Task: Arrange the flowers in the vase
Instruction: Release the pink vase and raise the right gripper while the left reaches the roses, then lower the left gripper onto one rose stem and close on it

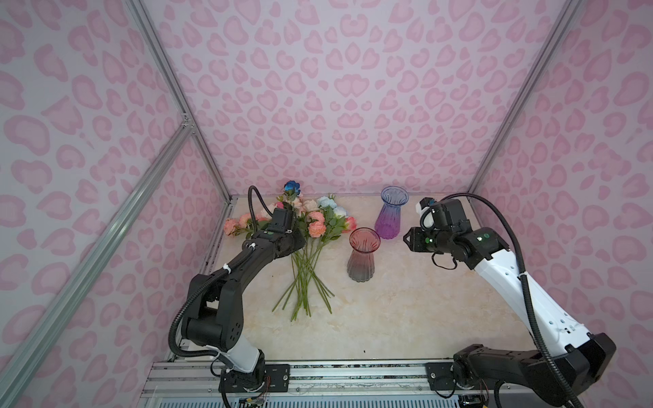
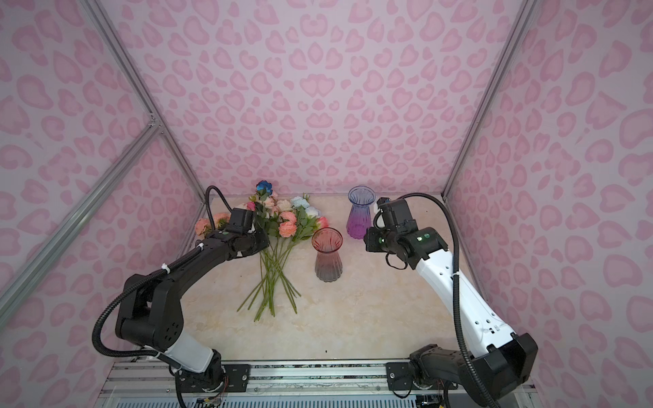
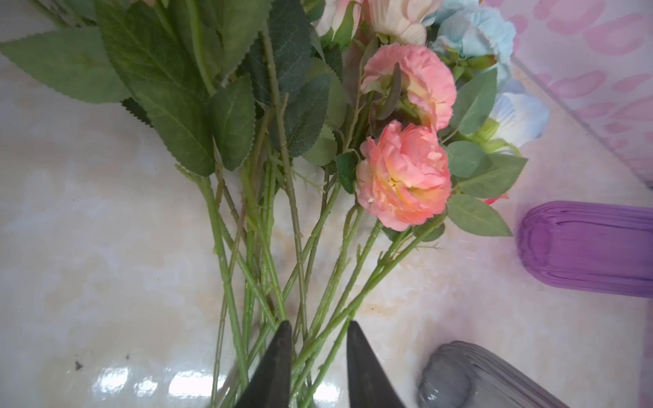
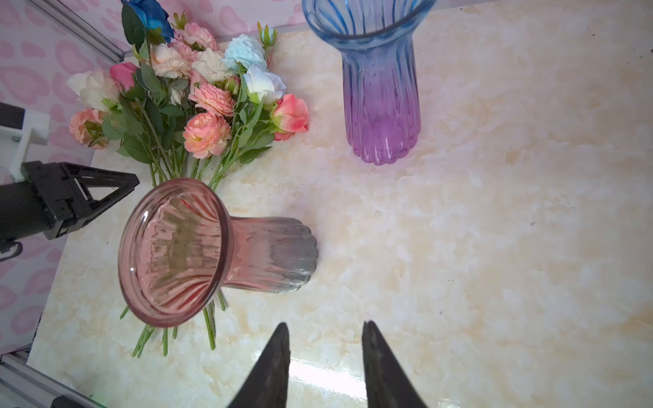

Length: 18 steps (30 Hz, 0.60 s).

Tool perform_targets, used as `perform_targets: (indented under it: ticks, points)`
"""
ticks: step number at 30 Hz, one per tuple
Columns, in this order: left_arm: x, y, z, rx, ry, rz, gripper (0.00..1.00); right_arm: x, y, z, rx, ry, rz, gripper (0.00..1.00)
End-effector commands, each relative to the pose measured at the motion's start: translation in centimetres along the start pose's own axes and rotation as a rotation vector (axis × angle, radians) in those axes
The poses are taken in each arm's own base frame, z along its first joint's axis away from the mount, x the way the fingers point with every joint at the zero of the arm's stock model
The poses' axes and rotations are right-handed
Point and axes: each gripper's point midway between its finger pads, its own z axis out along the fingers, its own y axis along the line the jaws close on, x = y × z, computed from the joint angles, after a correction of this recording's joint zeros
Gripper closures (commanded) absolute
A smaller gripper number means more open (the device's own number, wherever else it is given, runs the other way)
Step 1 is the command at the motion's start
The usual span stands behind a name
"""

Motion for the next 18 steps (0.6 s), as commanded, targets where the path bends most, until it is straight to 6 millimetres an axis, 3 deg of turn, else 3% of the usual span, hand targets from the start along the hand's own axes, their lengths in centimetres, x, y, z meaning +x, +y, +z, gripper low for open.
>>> perform_targets:
  ticks: [1,6,18]
  points:
    - [0.3,-0.8,0.7,-0.104,0.017,0.185,0.70,-0.8,-0.2,0.2,-0.003,-0.082,0.004,0.64]
    - [1.9,-2.5,2.0,-0.231,0.076,0.403,0.68,0.1,-1.3,0.8,0.025,-0.081,-0.001,0.65]
    - [3.6,-3.0,4.9,-0.293,0.162,0.554,0.71,0.2,-2.2,1.8,0.010,-0.081,0.029,0.65]
